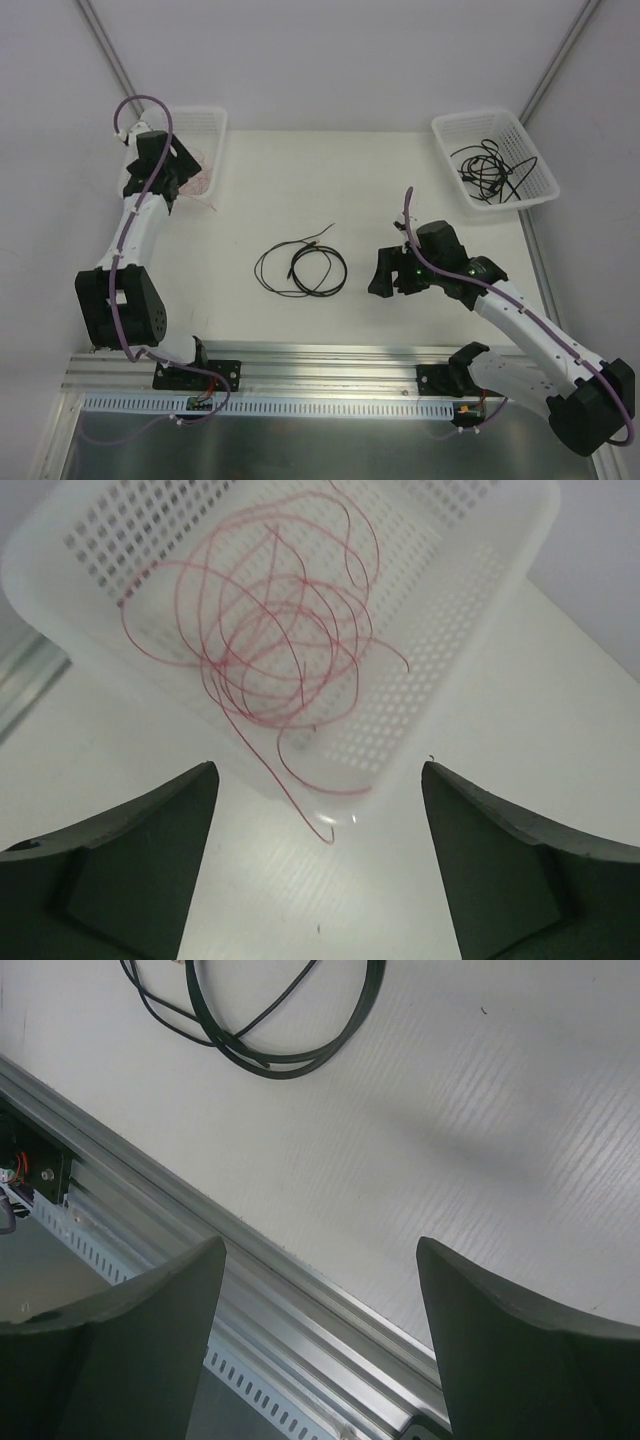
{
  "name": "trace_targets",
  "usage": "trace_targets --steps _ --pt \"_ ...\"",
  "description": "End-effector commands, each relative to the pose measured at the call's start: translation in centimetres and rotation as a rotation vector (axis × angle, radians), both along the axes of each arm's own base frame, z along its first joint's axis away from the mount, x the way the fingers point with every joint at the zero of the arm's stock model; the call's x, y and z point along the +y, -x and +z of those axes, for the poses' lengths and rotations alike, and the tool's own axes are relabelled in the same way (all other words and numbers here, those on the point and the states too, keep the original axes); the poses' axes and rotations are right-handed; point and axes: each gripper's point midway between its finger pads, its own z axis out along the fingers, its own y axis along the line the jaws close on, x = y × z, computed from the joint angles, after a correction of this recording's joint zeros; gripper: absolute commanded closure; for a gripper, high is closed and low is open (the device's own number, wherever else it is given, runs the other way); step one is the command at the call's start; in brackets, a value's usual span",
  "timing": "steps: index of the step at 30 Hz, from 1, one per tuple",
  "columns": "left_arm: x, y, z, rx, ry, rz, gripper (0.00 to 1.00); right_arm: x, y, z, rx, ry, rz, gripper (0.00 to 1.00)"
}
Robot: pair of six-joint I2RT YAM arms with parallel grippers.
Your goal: Untangle the cables
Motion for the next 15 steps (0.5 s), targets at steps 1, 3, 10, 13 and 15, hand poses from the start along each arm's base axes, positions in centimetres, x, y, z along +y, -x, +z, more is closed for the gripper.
trace_targets --steps 1,3,10,13,15 --pt "-5.8 0.6 -3.9 0.026 0.086 -0.099 0.22 0.5 -0.1 1.3 -0.051 -0.05 0.01 0.19" --pt "-6.0 1.0 -5.9 0.018 0.058 -0.074 0.25 0.2 0.2 1.2 -0.056 -0.049 0.009 0.18" --pt "-6.6 1.4 -8.9 -0.043 0.022 0.024 0.34 -0.5 0.4 1.2 -0.075 -0.035 -0.006 0.19" --pt "-6.5 1.0 -9.6 -0.073 0.014 0.06 0.39 -0.4 0.4 1.2 -0.072 -0.034 -0.007 0.19" --pt "-6.4 0.6 -10.4 -0.072 0.02 0.08 0.43 -0.4 0.4 1.3 -0.073 -0.036 -0.005 0.18"
